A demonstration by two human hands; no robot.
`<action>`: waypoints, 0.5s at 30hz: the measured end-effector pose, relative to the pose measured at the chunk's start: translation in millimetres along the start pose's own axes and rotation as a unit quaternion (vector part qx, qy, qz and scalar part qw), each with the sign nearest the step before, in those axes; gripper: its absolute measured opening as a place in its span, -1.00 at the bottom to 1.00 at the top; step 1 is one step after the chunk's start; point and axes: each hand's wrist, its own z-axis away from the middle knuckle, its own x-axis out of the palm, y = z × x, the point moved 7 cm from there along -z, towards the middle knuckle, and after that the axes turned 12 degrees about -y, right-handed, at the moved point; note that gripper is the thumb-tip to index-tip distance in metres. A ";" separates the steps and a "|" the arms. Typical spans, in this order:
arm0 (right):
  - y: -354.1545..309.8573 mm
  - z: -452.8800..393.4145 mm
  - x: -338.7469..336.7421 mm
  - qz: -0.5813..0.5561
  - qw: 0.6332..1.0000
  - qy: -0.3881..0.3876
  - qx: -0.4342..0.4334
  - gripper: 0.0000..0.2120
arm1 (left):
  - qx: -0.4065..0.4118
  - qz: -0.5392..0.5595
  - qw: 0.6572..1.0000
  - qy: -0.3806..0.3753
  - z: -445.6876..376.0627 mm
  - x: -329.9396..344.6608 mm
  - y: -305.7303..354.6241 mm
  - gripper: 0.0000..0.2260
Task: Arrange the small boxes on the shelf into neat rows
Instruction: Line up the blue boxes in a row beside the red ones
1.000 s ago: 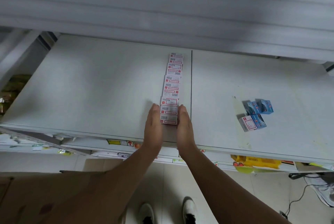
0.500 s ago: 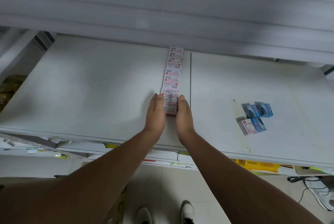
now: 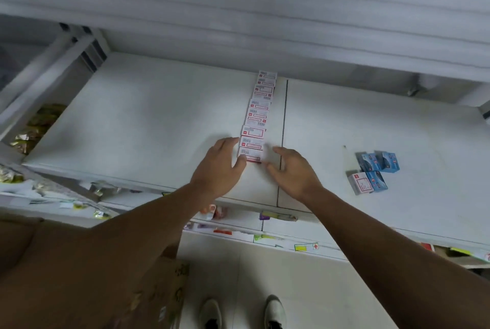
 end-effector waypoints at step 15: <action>-34.1 74.9 -89.9 0.181 0.981 -0.070 -0.026 -0.40 | -0.033 -0.196 0.979 -0.036 66.3 -44.9 111.5 -0.45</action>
